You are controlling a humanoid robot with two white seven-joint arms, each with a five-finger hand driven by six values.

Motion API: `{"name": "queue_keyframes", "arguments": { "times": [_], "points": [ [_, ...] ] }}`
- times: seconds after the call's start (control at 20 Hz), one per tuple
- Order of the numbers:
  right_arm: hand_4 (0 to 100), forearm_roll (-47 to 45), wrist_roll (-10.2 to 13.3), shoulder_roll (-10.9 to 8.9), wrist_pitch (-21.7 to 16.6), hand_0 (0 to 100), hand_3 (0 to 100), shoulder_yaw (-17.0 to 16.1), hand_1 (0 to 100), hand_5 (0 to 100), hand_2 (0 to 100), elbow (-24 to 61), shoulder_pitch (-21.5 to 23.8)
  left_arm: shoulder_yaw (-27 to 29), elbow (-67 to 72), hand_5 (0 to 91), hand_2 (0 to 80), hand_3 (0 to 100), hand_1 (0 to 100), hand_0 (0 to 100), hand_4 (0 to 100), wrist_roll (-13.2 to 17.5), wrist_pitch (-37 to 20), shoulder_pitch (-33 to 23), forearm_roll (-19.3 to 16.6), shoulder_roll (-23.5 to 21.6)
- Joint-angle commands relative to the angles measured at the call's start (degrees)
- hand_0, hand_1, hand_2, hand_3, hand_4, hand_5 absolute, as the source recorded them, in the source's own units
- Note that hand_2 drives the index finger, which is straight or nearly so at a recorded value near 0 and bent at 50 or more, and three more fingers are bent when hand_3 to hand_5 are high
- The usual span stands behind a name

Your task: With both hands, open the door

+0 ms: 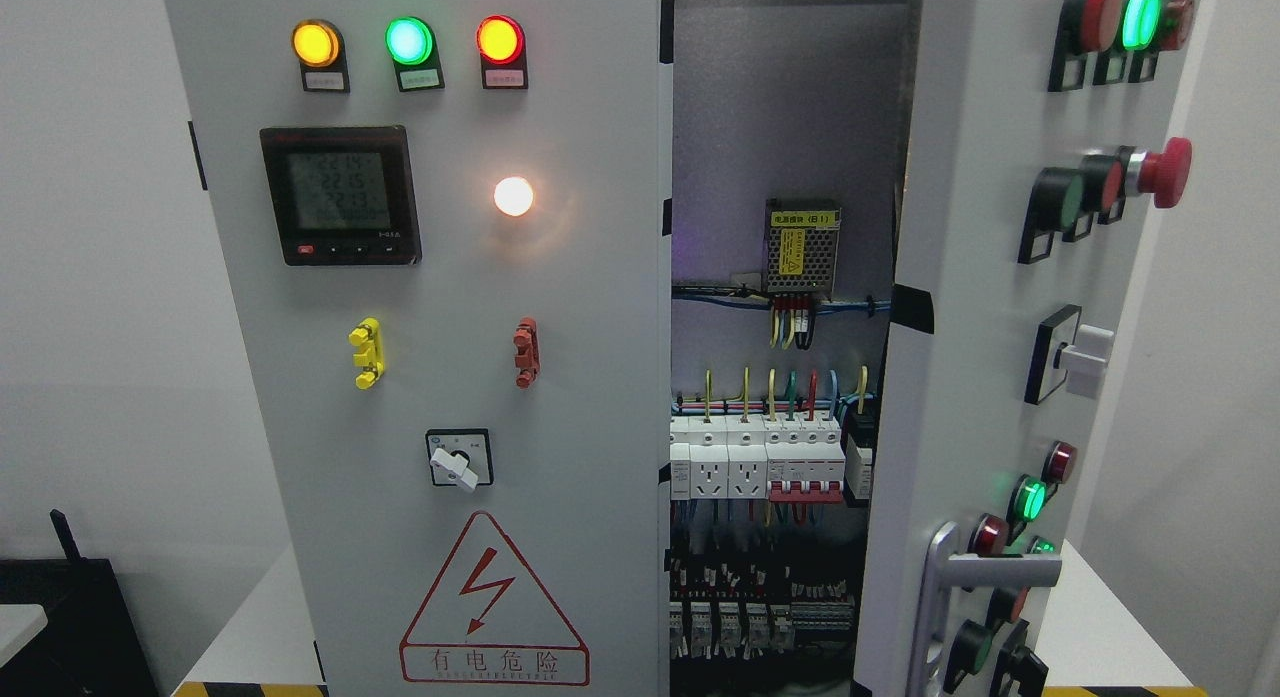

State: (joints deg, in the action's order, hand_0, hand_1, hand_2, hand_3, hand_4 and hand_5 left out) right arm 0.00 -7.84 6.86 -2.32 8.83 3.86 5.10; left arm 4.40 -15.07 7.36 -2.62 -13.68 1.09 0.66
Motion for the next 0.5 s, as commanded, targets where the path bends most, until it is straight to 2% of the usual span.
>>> {"name": "queue_keyframes", "arguments": {
  "times": [0.0, 0.15, 0.3, 0.35, 0.45],
  "points": [
    [0, -1.67, 0.01, 0.0, 0.03, 38, 0, -0.04, 0, 0, 0, 0.0, 0.0, -0.53, -50.16, 0.0, 0.0, 0, 0, 0, 0, 0.64, 0.25, -14.16, 4.78, -5.84],
    [0, -1.67, 0.01, 0.0, 0.03, 38, 0, 0.04, 0, 0, 0, 0.0, 0.0, 0.25, -70.64, 0.0, 0.0, 0, 0, 0, 0, 0.82, 0.25, -20.05, 17.06, -13.82],
    [0, -1.67, 0.01, 0.0, 0.03, 38, 0, -0.04, 0, 0, 0, 0.0, 0.0, 7.26, -87.37, 0.0, 0.0, 0, 0, 0, 0, 1.08, -0.1, -26.55, 32.0, -24.36],
    [0, -1.67, 0.01, 0.0, 0.03, 38, 0, 0.04, 0, 0, 0, 0.0, 0.0, 10.77, -90.63, 0.0, 0.0, 0, 0, 0, 0, 2.04, -0.36, -27.97, 36.92, -28.05],
    [0, -1.67, 0.01, 0.0, 0.03, 38, 0, -0.04, 0, 0, 0, 0.0, 0.0, 17.54, -92.86, 0.0, 0.0, 0, 0, 0, 0, 7.03, -0.37, -28.51, 47.03, -35.78]
  ]
}}
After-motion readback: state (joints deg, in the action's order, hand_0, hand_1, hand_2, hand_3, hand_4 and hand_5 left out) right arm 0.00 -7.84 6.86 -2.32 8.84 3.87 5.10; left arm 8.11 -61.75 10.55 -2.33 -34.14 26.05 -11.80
